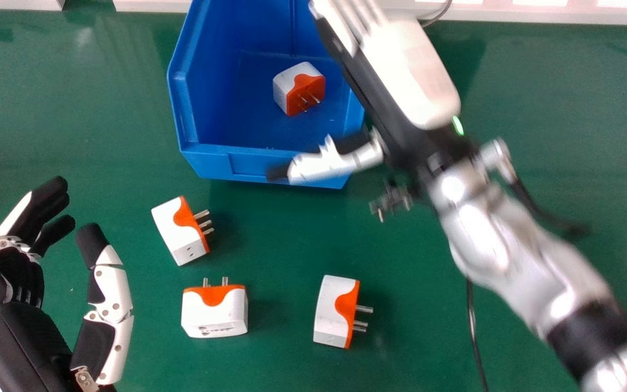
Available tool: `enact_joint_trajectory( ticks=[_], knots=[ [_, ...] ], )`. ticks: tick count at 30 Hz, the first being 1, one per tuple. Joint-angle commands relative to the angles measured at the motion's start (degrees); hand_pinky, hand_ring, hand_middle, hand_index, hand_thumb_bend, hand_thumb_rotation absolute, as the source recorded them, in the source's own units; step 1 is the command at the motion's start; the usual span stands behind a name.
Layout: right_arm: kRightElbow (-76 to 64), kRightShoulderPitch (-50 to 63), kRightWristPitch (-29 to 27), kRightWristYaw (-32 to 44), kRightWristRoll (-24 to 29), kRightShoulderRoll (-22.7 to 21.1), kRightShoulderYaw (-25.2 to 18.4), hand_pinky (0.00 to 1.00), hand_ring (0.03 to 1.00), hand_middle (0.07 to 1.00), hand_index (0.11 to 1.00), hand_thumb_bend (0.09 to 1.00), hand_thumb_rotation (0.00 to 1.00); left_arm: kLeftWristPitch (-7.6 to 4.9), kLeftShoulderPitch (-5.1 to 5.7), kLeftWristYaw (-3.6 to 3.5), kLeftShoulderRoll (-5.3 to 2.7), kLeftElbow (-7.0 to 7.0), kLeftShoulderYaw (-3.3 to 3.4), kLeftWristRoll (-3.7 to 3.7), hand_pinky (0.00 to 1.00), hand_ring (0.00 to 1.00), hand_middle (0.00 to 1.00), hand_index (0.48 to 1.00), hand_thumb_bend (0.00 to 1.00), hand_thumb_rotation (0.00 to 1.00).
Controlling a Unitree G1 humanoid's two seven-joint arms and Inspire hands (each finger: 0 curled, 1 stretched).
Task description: Pick all objects and put in blue box
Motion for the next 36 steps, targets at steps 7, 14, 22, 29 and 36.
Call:
enact_joint_trajectory(
  ticks=[7,14,22,29,36],
  knots=[
    [-5.55,11.00,-5.96,13.46,8.82,-0.70,-1.03,1.00,1.000,1.000,1.000,1.000,0.57,-0.38,1.05,-0.91,-3.97,-1.86,-0.06,-0.35,0.67,0.72,0.71,0.728,0.27,0.00],
    [-6.01,15.92,-8.21,23.10,8.75,-2.65,-0.40,0.99,1.000,1.000,1.000,1.000,0.56,-0.58,1.16,-0.98,-4.11,-2.01,-0.04,-0.81,0.67,0.72,0.71,0.723,0.27,0.00],
    [-9.41,17.94,-4.23,29.41,5.16,-3.70,0.24,0.98,1.000,1.000,1.000,1.000,0.53,0.42,1.59,-1.18,-4.45,-2.86,-0.18,-0.40,0.67,0.72,0.71,0.723,0.27,0.00],
    [-12.42,18.07,2.60,35.66,3.73,-5.44,0.23,0.99,1.000,1.000,1.000,1.000,0.48,0.82,2.31,-1.14,-4.20,-3.43,-0.35,-0.17,0.67,0.72,0.72,0.723,0.28,0.00],
    [-12.88,17.02,5.81,37.09,1.41,-6.60,0.06,0.95,1.000,0.995,0.965,1.000,0.42,0.21,3.10,-1.67,-3.97,-3.72,-0.87,-1.07,0.67,0.72,0.72,0.729,0.26,0.00]
  ],
)
